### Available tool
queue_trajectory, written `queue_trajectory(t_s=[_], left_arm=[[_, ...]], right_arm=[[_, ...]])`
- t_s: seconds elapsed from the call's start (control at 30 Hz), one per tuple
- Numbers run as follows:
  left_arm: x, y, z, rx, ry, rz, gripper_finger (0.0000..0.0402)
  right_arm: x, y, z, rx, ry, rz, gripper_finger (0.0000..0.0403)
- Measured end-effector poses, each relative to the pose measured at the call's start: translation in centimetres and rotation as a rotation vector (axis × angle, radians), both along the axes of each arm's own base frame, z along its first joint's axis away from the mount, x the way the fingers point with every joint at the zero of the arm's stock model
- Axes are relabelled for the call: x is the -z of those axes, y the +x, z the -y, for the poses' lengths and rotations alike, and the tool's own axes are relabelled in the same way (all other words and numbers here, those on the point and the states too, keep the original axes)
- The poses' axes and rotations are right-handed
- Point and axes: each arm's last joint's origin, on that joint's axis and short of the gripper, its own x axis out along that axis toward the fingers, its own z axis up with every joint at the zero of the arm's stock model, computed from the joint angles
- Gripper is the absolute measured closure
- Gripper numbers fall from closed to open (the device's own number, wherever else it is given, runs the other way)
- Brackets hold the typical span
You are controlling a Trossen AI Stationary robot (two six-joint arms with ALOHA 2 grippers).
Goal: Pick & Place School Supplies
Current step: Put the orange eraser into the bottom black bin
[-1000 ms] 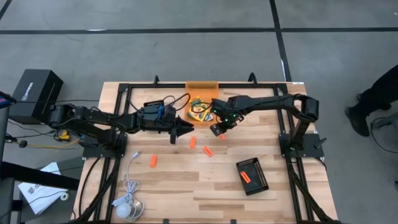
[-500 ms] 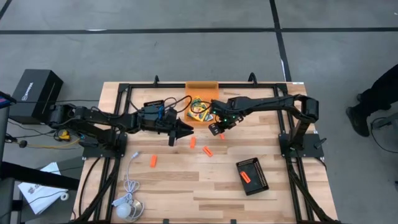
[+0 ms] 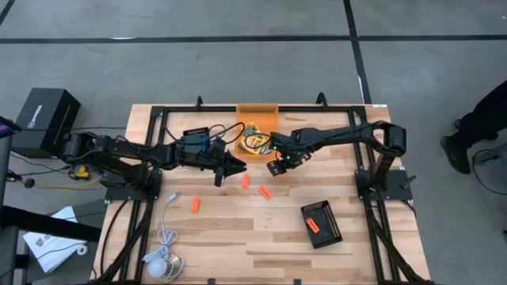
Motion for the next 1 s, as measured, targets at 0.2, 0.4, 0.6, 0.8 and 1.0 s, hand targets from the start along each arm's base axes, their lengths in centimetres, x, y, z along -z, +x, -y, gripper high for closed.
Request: queue_trajectory(t_s=[0.2, 0.4, 0.6, 0.8, 1.0], left_arm=[[0.0, 0.0, 0.0, 0.000, 0.000, -0.005, 0.0284], [0.1, 0.0, 0.0, 0.001, 0.002, -0.008, 0.0284], [0.2, 0.0, 0.0, 0.001, 0.002, -0.016, 0.0284], [0.3, -0.1, 0.0, 0.005, 0.001, -0.032, 0.0284], [0.4, -0.1, 0.0, 0.016, 0.011, -0.043, 0.0284]], right_arm=[[0.2, 0.0, -0.3, 0.003, -0.007, -0.001, 0.0206], [0.5, 0.0, -0.3, 0.007, -0.020, -0.009, 0.0219], [2.9, 1.1, -0.2, 0.007, 0.008, -0.026, 0.0219], [4.7, 1.1, -0.1, 0.021, 0.056, -0.095, 0.0241], [4.8, 1.0, 0.2, -0.027, 0.054, -0.096, 0.0365]])
